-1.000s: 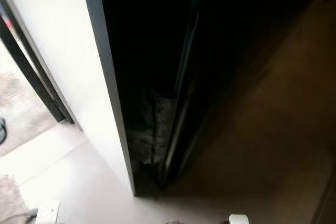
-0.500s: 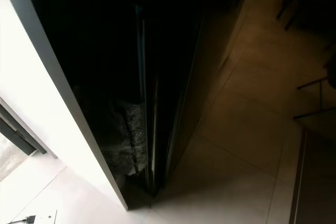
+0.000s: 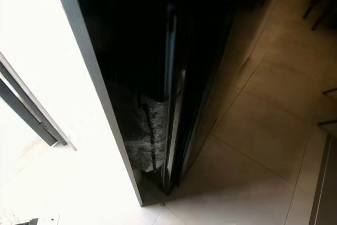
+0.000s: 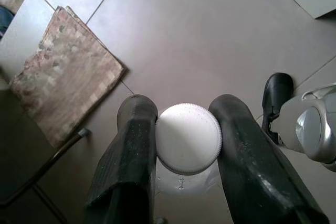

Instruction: Restocking fridge

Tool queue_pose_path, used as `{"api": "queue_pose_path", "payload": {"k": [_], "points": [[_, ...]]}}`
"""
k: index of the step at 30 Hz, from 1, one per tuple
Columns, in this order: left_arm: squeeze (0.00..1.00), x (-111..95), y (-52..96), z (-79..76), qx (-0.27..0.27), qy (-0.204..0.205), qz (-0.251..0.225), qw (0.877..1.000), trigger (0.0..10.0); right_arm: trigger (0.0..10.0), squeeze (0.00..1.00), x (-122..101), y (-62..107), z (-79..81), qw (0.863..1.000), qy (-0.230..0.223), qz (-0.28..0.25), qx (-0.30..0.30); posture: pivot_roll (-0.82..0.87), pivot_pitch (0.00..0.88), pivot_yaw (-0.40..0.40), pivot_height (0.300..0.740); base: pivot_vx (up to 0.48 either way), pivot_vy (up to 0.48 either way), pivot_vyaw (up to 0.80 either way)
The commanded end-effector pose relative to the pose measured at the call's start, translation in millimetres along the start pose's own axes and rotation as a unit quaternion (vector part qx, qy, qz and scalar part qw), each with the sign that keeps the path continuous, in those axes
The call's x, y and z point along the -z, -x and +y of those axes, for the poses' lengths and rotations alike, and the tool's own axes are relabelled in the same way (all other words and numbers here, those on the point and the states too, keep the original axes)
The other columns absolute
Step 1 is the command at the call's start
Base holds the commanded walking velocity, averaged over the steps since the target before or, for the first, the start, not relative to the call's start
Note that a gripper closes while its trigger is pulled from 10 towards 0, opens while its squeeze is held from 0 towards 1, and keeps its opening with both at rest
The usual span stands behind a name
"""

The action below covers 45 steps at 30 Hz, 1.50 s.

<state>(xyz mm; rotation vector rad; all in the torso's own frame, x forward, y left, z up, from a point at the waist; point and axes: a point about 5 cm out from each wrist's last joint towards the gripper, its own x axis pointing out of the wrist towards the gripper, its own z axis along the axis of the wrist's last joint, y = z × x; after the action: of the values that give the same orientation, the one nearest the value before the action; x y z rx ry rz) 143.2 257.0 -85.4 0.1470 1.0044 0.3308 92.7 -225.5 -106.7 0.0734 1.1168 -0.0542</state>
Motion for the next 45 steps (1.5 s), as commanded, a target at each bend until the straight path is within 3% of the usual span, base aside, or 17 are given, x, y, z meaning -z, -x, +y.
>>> {"api": "queue_pose_path", "payload": {"k": [1, 20, 27, 32, 39, 43, 44, 45], "points": [[0.00, 2.8, 0.3, -0.8, -0.004, -0.006, 0.010, 1.000, 10.0, 10.0, 0.00, 8.4, 2.2, -2.6, 1.000, -0.011, 0.012, 0.008, 0.04, 0.139, -0.001, 0.740, 0.000, 0.300, 0.00], [0.00, -3.1, -0.9, -1.4, 0.000, -0.008, 0.003, 1.000, 10.0, 10.0, 0.00, 3.7, 0.7, -0.7, 1.000, -0.022, 0.000, 0.013, 0.04, 0.142, 0.007, 0.740, 0.000, 0.273, 0.00], [0.00, -3.0, -0.9, -0.5, 0.000, -0.016, 0.003, 1.000, 10.0, 10.0, 0.00, 2.4, 0.9, -2.4, 0.999, -0.030, -0.010, 0.033, 0.03, 0.140, 0.010, 0.740, 0.000, 0.000, 0.00], [0.00, -2.7, -0.9, 0.1, -0.001, -0.013, 0.004, 1.000, 10.0, 10.0, 0.00, -0.1, 2.1, -5.8, 0.995, -0.056, -0.040, 0.068, 0.04, 0.135, 0.004, 0.740, 0.000, 0.000, 0.00], [0.00, -1.4, -0.8, 3.7, -0.004, -0.020, 0.005, 1.000, 10.0, 10.0, 0.00, -10.0, 6.7, -7.5, 0.981, -0.100, -0.132, 0.100, 0.00, 0.120, 0.008, 0.740, 0.000, 0.000, 0.00], [0.00, -1.9, -0.9, 3.9, -0.003, -0.025, 0.003, 1.000, 10.0, 10.0, 0.00, -14.0, 8.8, -8.1, 0.977, -0.096, -0.161, 0.106, 0.00, 0.118, 0.006, 0.740, 0.000, 0.000, 0.00], [0.00, -2.4, -0.9, 4.1, -0.004, -0.025, 0.002, 1.000, 10.0, 10.0, 0.00, -42.2, 8.2, -9.3, 0.966, -0.089, -0.217, 0.111, 0.00, 0.117, 0.005, 0.740, 0.000, 0.000, 0.00], [0.00, -2.9, -1.0, 4.6, -0.005, -0.022, 0.001, 1.000, 10.0, 10.0, 0.00, -99.3, 18.2, -12.7, 0.932, -0.061, -0.334, 0.127, 0.00, 0.111, 0.004, 0.740, 0.000, 0.000, 0.00]]}}
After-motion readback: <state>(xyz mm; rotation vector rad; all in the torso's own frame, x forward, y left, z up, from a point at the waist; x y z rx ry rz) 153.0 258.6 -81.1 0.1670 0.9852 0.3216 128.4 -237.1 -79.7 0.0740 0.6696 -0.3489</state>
